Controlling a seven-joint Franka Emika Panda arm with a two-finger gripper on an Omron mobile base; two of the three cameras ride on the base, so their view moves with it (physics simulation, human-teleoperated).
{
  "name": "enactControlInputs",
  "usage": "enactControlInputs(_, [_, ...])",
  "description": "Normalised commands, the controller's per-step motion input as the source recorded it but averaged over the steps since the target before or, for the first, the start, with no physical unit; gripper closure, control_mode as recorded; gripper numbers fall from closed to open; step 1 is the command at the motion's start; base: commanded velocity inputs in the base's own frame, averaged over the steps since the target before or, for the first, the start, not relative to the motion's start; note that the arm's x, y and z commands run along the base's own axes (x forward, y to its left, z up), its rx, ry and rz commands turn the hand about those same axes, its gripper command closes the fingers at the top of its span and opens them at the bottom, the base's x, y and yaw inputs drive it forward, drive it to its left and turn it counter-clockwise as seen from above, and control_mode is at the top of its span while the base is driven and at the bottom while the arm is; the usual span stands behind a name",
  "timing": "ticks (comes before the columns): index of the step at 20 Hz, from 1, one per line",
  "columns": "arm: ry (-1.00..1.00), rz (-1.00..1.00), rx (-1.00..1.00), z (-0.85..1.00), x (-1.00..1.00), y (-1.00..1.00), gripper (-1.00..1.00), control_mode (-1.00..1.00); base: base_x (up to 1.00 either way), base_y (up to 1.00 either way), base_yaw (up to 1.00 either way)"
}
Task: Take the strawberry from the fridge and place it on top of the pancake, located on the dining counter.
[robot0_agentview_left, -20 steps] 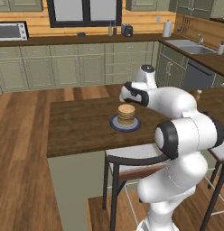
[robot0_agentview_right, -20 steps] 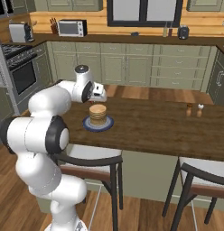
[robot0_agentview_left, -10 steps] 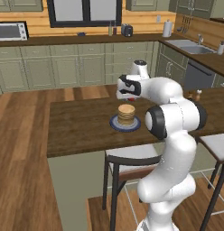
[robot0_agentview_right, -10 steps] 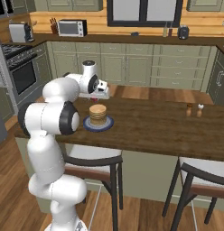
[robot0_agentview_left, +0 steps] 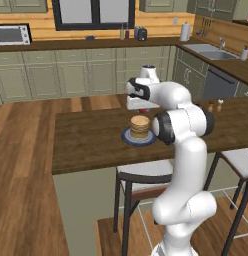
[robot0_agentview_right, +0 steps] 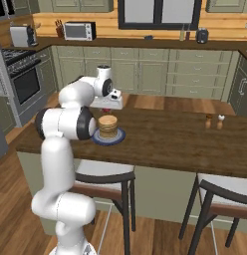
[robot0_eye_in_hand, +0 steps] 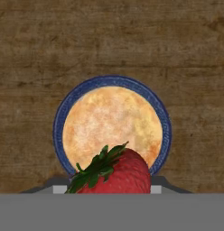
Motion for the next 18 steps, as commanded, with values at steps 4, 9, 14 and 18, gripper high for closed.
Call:
enactControlInputs(4, [0.01, 0.0, 0.0, -0.46, 0.11, 0.0, 1.0, -1.0, 0.0, 0.0, 0.0])
enactControlInputs(9, [0.0, 0.0, 0.0, -0.54, 0.01, 0.0, 1.0, -1.0, 0.0, 0.0, 0.0])
enactControlInputs(14, [-0.05, 0.0, 0.0, -0.31, 0.04, 0.0, 1.0, -1.0, 0.0, 0.0, 0.0])
enactControlInputs(18, [0.0, 0.0, 0.0, -0.03, 0.14, 0.0, 1.0, -1.0, 0.0, 0.0, 0.0])
